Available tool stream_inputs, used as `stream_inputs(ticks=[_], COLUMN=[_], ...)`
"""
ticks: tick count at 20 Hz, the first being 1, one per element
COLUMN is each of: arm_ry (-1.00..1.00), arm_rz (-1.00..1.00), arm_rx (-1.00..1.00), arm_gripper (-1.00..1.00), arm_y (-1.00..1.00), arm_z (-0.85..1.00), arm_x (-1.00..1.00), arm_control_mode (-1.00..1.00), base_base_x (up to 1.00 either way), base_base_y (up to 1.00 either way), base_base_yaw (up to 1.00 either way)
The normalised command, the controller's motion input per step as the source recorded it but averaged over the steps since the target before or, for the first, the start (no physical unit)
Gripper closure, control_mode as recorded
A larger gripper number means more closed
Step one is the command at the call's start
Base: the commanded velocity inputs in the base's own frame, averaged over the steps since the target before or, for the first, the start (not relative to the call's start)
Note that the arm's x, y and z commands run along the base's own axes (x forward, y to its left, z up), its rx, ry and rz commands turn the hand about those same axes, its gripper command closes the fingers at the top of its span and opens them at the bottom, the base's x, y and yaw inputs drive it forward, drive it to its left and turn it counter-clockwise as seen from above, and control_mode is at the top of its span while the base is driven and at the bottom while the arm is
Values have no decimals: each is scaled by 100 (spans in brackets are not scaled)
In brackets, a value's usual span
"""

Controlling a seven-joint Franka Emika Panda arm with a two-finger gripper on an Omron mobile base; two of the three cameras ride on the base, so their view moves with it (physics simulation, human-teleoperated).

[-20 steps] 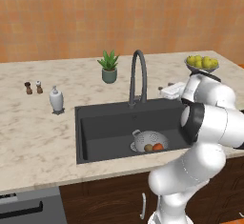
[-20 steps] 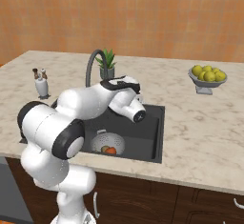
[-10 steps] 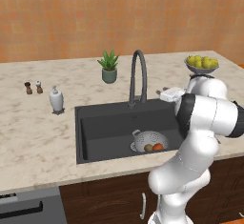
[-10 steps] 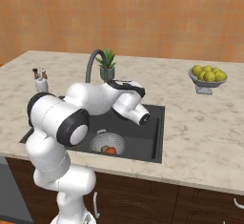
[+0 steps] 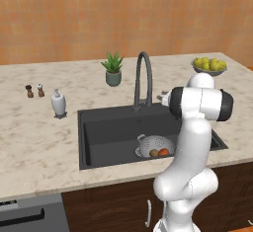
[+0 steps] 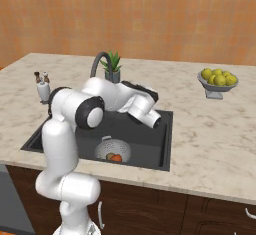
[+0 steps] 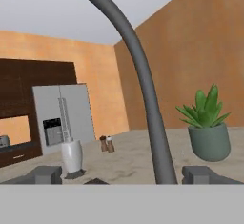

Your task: Put the colander in the sink, put the kiwi, orange in the colander, and turn on the sink faucet and pour water over the colander.

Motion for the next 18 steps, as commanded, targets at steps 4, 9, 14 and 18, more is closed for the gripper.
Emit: stream_inputs(ticks=[4, 9, 14, 18], arm_ry=[-2, -11, -12, -9], arm_rz=[8, 3, 0, 1], arm_rx=[0, 0, 0, 0], arm_gripper=[-100, -100, -100, -100], arm_y=[1, 13, 19, 30], arm_z=[-4, -21, -25, -6], arm_x=[37, 15, 4, 5], arm_control_mode=[-100, -100, -100, -100], base_base_x=[0, 0, 0, 0], base_base_y=[0, 0, 0, 0], base_base_yaw=[0, 0, 0, 0])
